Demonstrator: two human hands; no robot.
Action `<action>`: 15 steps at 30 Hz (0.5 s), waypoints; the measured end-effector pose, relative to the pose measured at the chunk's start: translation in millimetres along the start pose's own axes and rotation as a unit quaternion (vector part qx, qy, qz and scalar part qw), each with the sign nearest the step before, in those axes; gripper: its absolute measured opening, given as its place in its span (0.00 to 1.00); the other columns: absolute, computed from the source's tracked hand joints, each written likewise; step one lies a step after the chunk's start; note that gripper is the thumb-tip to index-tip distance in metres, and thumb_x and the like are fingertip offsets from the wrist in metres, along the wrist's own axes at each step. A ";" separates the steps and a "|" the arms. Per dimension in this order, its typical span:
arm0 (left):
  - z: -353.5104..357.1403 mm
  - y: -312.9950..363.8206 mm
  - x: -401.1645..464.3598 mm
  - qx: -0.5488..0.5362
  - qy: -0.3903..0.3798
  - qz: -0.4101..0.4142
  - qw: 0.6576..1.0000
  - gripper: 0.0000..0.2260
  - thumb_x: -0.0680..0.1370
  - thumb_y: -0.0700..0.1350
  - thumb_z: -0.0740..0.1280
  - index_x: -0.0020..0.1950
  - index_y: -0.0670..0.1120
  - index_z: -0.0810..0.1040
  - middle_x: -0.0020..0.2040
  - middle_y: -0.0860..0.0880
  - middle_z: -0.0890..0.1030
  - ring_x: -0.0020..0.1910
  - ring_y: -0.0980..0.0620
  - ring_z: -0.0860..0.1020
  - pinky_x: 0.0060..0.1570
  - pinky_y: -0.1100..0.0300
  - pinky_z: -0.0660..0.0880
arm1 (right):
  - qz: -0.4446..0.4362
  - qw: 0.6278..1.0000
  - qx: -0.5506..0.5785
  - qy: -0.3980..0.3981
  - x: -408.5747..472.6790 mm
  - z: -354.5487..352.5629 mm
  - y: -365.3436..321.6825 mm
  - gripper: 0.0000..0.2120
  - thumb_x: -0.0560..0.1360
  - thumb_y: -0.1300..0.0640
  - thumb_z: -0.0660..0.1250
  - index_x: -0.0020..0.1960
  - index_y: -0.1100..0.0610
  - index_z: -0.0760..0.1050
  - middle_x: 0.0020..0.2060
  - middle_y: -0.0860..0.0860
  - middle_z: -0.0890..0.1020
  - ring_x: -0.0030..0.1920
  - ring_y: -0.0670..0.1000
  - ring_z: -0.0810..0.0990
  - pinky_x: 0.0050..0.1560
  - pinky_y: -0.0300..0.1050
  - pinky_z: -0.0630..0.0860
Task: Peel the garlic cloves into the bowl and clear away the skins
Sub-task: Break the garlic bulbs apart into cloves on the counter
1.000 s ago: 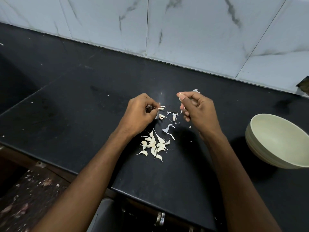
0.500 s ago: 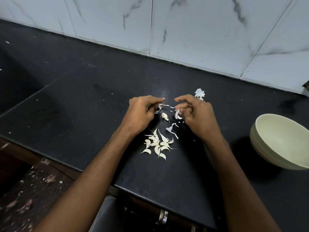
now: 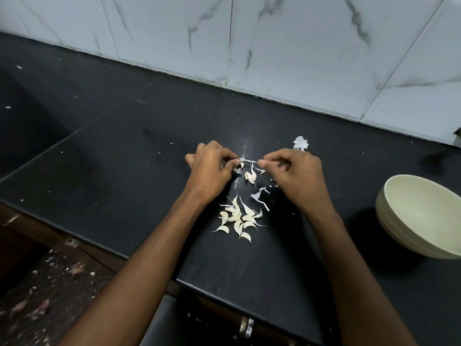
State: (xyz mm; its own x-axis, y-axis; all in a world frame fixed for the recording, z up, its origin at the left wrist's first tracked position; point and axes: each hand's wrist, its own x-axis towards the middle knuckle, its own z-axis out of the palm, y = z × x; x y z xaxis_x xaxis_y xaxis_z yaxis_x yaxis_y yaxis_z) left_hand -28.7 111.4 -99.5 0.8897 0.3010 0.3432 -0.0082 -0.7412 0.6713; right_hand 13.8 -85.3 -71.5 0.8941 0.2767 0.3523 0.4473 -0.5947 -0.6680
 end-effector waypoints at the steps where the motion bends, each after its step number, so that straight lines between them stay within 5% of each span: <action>1: 1.6 -0.4 0.8 0.013 0.002 -0.003 1.000 0.04 0.80 0.51 0.73 0.52 0.54 0.86 0.48 0.55 0.78 0.56 0.53 0.72 0.53 0.55 0.56 | -0.006 1.000 -0.016 -0.015 -1.8 5.7 -2.7 0.10 0.73 0.43 0.77 0.48 0.49 0.87 0.36 0.44 0.83 0.38 0.43 0.81 0.47 0.47 0.80; 6: 7.3 -3.1 6.7 0.036 -0.002 -0.016 0.999 0.05 0.79 0.44 0.73 0.50 0.54 0.87 0.46 0.55 0.79 0.54 0.49 0.77 0.48 0.57 0.54 | -0.008 0.983 -0.147 -0.112 -1.8 28.5 -16.9 0.21 0.72 0.38 0.77 0.58 0.50 0.85 0.46 0.50 0.83 0.49 0.55 0.83 0.50 0.50 0.79; 10: 8.0 -7.3 7.6 -0.013 -0.005 -0.037 0.999 0.10 0.78 0.36 0.70 0.52 0.49 0.88 0.47 0.51 0.79 0.50 0.47 0.79 0.59 0.46 0.74 | 0.012 0.980 -0.146 -0.134 2.6 30.6 -16.1 0.10 0.76 0.48 0.76 0.55 0.49 0.85 0.45 0.51 0.84 0.51 0.56 0.83 0.52 0.47 0.77; 12: 3.2 -7.3 6.4 -0.043 0.006 -0.040 0.998 0.11 0.79 0.34 0.69 0.53 0.47 0.88 0.48 0.50 0.81 0.48 0.53 0.80 0.57 0.59 0.76 | 0.014 0.979 -0.146 -0.140 2.6 29.2 -17.0 0.05 0.78 0.51 0.74 0.53 0.49 0.85 0.43 0.51 0.84 0.50 0.56 0.83 0.53 0.47 0.76; 15: -2.9 -5.0 5.8 -0.087 0.024 -0.057 0.994 0.09 0.80 0.36 0.69 0.56 0.45 0.87 0.48 0.52 0.83 0.42 0.67 0.78 0.44 0.80 0.67 | 0.018 0.979 -0.149 -0.135 3.8 30.7 -13.6 0.04 0.80 0.53 0.71 0.51 0.49 0.84 0.43 0.52 0.83 0.48 0.57 0.83 0.52 0.48 0.78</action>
State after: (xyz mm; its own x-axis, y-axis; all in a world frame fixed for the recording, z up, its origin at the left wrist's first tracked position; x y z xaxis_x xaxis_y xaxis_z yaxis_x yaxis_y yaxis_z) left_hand -24.8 118.5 -99.0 0.8671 0.4080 0.2858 0.0090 -0.5864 0.8099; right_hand 11.9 -53.0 -81.2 0.9008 0.4173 0.1200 0.4250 -0.7907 -0.4407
